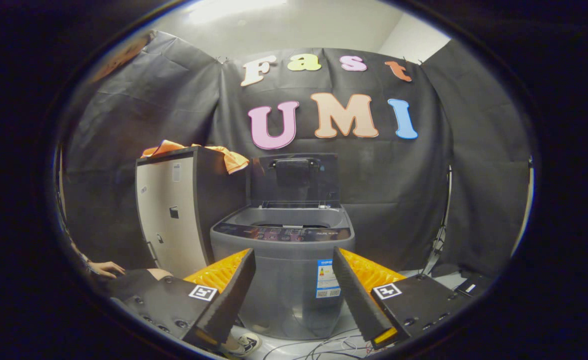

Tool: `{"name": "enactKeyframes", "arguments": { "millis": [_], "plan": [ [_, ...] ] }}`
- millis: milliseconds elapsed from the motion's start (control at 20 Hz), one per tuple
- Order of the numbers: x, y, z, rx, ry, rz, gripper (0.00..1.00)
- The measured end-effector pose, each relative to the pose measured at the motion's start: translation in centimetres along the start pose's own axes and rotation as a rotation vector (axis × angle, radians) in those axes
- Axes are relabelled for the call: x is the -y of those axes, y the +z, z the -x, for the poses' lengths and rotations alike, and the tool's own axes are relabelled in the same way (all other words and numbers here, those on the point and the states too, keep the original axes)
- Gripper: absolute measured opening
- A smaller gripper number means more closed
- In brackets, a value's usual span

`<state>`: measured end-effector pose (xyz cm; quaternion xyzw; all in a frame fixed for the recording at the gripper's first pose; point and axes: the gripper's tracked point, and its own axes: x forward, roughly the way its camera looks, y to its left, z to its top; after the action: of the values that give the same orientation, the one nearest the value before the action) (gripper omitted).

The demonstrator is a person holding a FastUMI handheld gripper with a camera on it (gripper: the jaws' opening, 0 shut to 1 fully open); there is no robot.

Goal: Put the clothes into the washing machine and then close the washing machine lid.

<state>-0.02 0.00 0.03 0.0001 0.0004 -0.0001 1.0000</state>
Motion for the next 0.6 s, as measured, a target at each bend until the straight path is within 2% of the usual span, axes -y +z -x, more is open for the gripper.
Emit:
{"name": "enactKeyframes", "arguments": {
  "millis": [500, 600],
  "plan": [
    [0.3, 0.0, -0.5, -0.001, -0.02, -0.006, 0.97],
    [0.0, 0.5, -1.8, 0.01, -0.031, -0.048, 0.97]
  ]
}}
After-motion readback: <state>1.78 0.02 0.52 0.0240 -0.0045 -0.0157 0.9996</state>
